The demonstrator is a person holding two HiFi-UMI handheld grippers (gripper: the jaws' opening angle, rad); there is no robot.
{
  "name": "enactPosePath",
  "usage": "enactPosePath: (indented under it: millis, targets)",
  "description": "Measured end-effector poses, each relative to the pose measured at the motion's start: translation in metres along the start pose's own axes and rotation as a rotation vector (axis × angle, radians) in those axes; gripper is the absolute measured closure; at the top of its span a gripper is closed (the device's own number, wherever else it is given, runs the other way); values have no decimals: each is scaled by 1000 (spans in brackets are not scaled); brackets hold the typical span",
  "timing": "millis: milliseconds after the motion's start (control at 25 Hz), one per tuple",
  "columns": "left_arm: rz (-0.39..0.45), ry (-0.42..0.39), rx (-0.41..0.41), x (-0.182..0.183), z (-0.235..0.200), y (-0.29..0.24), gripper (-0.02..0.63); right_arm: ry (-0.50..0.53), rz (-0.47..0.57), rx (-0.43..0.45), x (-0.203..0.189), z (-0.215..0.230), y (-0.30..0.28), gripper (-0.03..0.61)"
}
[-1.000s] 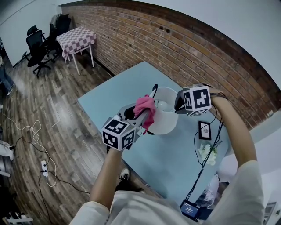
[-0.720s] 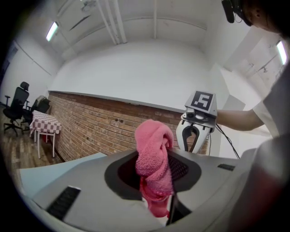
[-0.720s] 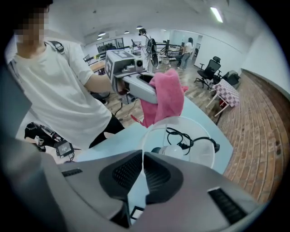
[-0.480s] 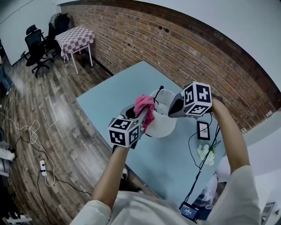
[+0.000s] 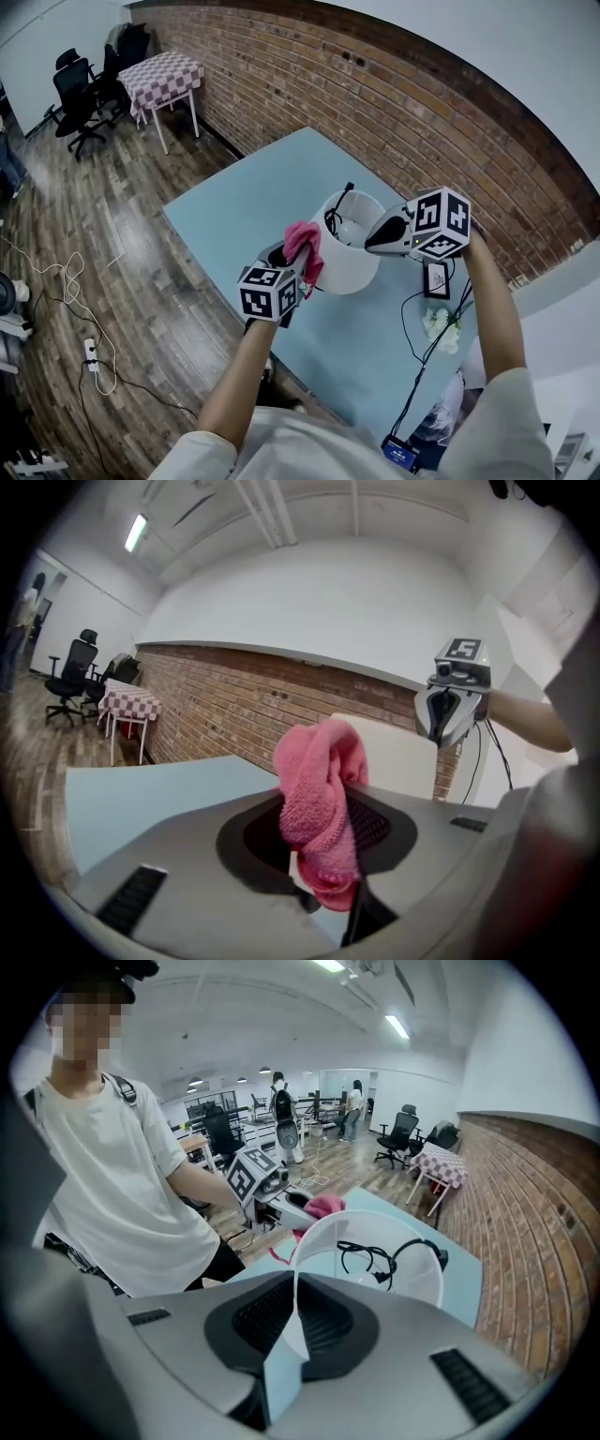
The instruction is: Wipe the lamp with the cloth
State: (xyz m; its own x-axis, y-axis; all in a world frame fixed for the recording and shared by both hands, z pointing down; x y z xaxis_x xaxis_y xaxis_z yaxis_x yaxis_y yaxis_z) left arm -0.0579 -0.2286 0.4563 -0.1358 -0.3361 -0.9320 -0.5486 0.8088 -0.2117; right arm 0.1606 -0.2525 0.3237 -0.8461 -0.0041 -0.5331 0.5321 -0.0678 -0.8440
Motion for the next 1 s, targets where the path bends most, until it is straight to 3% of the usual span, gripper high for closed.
enactPosePath:
  millis: [280,600,760,1000]
  targets:
    - [-64,56,38,-34,-20,-4,466,-54,81,-9,-6,-1,0,539]
    - [-100,77,96,-57,-41,-13,466,-212,217,-81,-16,-8,0,540]
    - [-89,59,80,-53,-51,-23,467,-240,208,-171,-6,-20,-7,541]
    - [-82,26,32,-40,-57,-42,469,-245,186,-226,6,-31,-13,551]
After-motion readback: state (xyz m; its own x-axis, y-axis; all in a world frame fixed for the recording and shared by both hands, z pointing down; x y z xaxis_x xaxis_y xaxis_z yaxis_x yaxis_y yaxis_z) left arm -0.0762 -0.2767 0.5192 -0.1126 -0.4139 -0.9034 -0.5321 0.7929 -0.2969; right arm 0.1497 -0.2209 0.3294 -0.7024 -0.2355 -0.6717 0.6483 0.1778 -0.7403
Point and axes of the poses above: the fingertips, and each gripper's own axes: y backward along the fingers, z to its right, x out of its top, the point moved 10 cm from there along y, backward along the fingers, and after that the axes turned 4 degrees about x, right-handed, at the moved point
